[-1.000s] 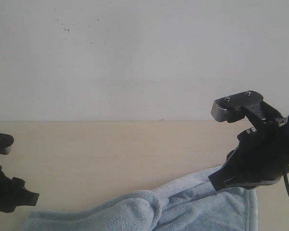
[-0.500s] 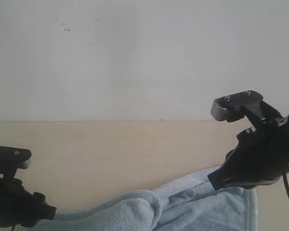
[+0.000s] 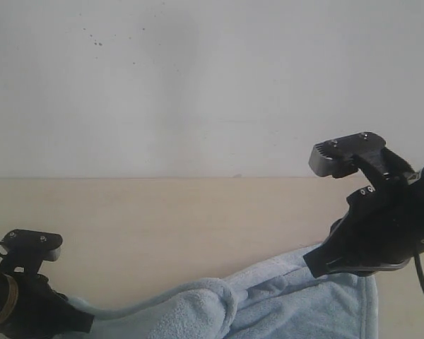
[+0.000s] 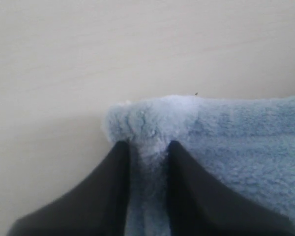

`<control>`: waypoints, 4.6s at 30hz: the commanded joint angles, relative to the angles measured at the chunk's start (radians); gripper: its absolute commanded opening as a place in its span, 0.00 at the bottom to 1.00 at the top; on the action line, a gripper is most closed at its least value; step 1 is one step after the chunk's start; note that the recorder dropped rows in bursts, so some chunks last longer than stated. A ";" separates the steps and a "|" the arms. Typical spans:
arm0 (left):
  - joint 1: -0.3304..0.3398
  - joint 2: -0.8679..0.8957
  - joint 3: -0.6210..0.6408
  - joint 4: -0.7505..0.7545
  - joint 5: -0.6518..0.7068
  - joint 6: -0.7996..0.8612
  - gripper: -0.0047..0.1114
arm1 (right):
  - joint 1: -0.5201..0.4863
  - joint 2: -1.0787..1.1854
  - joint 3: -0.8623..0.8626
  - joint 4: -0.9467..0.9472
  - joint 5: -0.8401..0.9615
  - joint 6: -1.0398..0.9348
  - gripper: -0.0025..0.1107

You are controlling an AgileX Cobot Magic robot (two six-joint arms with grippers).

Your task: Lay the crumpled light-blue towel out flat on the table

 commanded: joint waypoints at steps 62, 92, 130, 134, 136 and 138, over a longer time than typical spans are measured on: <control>-0.005 -0.892 0.004 -0.120 0.341 0.174 0.07 | -0.034 -0.019 0.297 -0.002 0.195 0.001 0.02; -0.011 -0.946 0.004 -0.333 0.373 0.375 0.07 | 0.279 0.196 0.297 -0.391 0.026 0.198 0.50; -0.011 -0.982 0.004 -0.415 0.419 0.453 0.07 | 0.277 0.074 0.295 -0.389 -0.115 0.315 0.02; -0.011 -1.033 0.004 -0.508 0.461 0.564 0.07 | 0.277 -0.110 0.295 -0.400 -0.109 0.345 0.02; -0.011 -1.072 0.004 -0.541 0.478 0.611 0.07 | 0.277 -0.195 0.295 -0.424 -0.097 0.368 0.02; -0.011 -1.118 0.004 -0.562 0.501 0.644 0.07 | 0.277 -0.278 0.295 -0.457 -0.073 0.409 0.02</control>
